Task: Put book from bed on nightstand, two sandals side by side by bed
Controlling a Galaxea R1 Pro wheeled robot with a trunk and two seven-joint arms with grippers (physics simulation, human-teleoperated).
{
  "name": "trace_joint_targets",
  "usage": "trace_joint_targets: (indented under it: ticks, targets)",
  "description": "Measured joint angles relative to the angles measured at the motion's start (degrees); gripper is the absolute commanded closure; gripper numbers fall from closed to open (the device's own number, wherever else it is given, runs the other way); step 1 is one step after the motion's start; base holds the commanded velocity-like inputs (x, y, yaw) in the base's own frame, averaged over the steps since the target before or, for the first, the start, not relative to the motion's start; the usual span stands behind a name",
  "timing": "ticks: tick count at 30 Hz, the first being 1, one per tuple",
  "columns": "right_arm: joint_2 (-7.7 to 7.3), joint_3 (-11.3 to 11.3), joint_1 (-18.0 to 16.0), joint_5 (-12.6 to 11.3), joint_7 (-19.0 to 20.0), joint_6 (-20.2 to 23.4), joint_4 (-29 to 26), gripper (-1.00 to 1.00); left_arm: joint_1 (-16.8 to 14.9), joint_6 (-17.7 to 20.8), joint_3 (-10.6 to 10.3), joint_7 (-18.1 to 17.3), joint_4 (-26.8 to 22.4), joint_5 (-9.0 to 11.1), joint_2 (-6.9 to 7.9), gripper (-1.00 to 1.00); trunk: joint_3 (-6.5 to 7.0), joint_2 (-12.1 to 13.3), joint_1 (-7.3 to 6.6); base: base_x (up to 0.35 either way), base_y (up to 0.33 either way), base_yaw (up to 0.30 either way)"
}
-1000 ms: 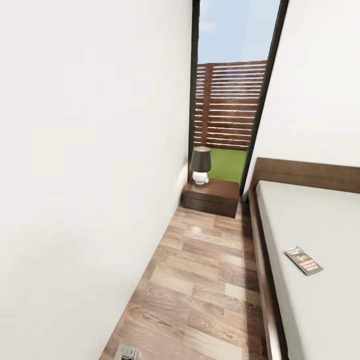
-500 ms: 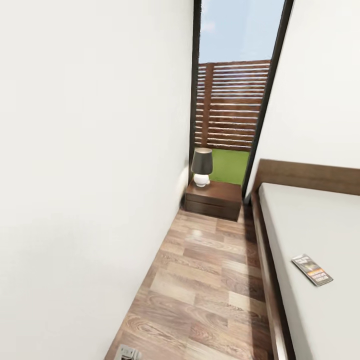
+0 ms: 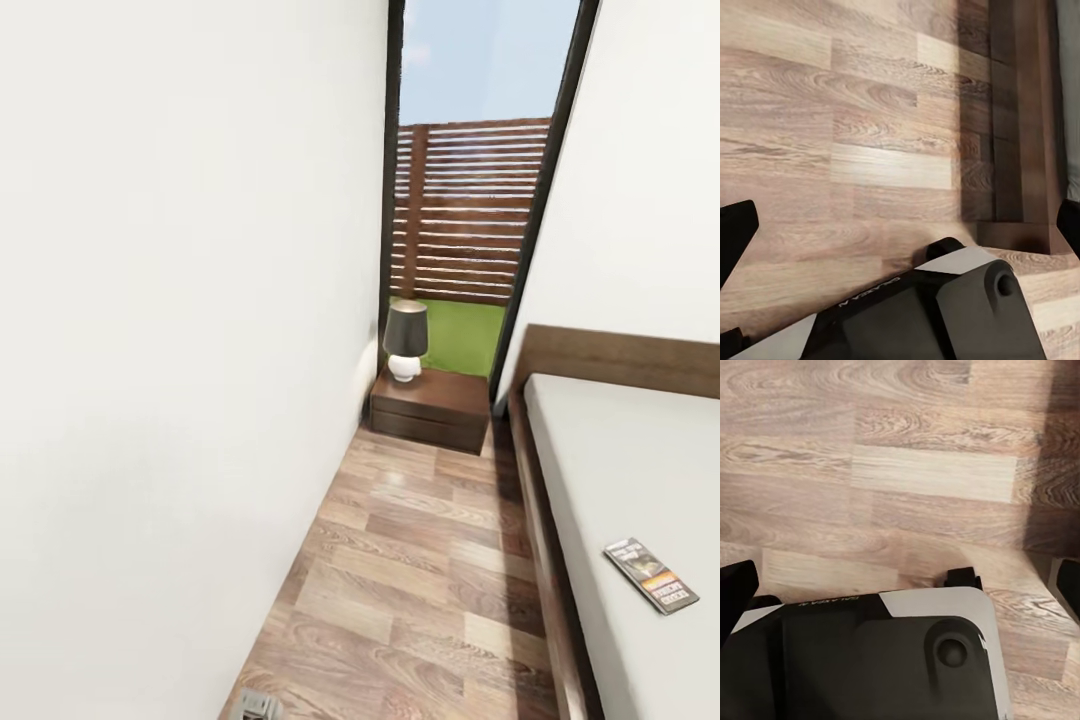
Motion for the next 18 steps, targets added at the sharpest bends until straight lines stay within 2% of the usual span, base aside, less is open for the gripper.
trace_joint_targets:
  ticks: [18]
  targets:
    - [0.05, 0.0, 0.0, 0.1, 0.0, 0.0, 0.0, -1.0, 0.0, 0.0, 0.0, 0.0, 0.0, 0.0, 0.0, -1.0, 0.0, 0.0, 0.02, 0.012, 0.0, -0.198]
